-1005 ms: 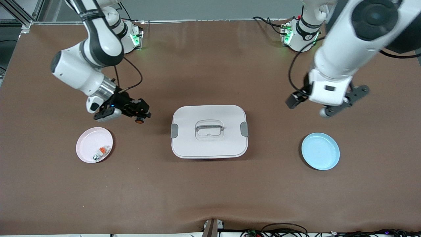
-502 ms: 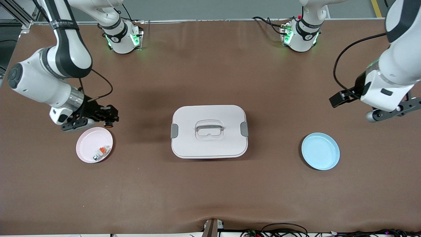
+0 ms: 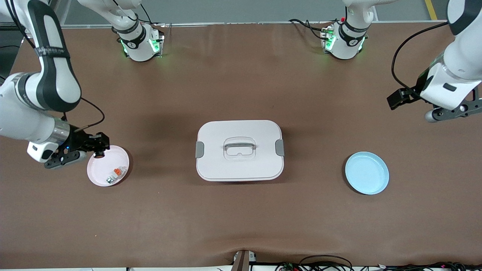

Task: Transfer orange switch to right arm and place
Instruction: 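Carry the switch with the right gripper over the white plate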

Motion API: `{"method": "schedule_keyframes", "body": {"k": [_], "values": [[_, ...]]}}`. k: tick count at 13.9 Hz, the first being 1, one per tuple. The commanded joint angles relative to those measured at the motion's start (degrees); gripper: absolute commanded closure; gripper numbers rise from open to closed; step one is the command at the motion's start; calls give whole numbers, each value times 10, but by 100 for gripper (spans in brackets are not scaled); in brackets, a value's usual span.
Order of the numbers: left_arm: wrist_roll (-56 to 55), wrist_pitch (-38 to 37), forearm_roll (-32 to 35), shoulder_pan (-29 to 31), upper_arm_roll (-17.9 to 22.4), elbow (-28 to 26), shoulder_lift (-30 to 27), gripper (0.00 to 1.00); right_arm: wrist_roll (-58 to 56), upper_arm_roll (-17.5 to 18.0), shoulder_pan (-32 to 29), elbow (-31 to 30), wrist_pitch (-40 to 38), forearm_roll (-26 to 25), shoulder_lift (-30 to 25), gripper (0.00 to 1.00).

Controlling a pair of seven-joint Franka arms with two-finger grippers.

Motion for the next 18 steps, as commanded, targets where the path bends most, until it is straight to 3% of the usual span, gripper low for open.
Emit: {"method": "schedule_keyframes", "body": {"k": [1,3,10,18], "values": [[43,17,-24,-33,64,-53,-51,0,-53,10,-22,64,-16,-34,59,100],[54,17,-39,-53,90,-54,-57,0,-139,10,-26,71,-9,-53,80,100],[98,10,-52,-51,93,-53,-62,0,-425,10,-46,70,35,-91,99,100],[98,10,-50,-52,91,-39,-70,0,-563,10,-58,-21,170,-92,98,100]]}}
